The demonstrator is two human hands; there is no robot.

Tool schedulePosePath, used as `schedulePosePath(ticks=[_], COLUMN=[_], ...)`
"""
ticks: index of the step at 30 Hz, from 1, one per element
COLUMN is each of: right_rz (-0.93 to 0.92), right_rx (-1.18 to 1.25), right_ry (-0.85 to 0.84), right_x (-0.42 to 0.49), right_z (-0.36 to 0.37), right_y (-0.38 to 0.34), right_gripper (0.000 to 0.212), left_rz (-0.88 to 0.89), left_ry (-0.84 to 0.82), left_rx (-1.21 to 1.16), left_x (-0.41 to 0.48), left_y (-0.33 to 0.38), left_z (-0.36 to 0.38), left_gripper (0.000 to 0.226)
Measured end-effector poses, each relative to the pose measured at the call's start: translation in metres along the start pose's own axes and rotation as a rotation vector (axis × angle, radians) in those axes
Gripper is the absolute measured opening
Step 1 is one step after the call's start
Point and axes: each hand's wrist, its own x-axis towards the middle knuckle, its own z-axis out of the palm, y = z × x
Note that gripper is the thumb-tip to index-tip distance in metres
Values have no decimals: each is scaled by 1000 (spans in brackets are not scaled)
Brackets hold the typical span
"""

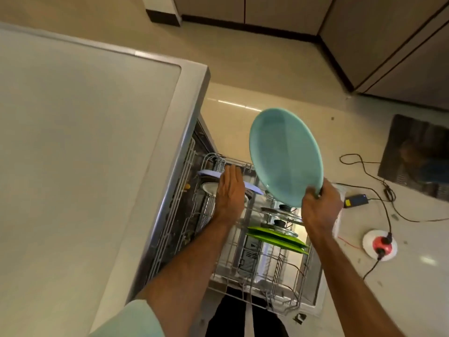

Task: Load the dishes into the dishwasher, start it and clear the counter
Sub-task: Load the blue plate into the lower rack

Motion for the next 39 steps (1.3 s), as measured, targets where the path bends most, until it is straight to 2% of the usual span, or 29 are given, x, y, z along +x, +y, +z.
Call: schedulePosePath(ticks=[2,5,8,12,18,23,27,33,39], right_rz=[-67,-168,-222,-292,-423,-478,-527,-593,-632], right_rx=[-32,-87,-158,-279,-515,-612,-656,-696,-734], right_ry=[-52,-133,-260,-413,-576,-639,-668,-705,-733], right_x=[22,48,61,73,90,98,97,102,97], right_z=[25,59,83,107,144,168,179,177,172], right_y=[7,18,10,-5,-24,-32,-38,-47,-45], right_gripper=[35,47,50,51,45,50,44,35,32], left_rz=[47,53,19,-16,-77,-103,-137,-136,-133], left_ry=[-44,-187,-105,-52,14,53,-26,-20,-60], left_rx=[78,117,92,23,-30,-58,-66,2,1], left_x=[33,54,46,36,31,32,37,39,40], left_y=[-9,-22,-28,-28,-24,-17,-13,-13,-13], left_z=[4,22,39,48,49,48,39,41,38], left_gripper=[70,39,26,34,27,25,20,34,33])
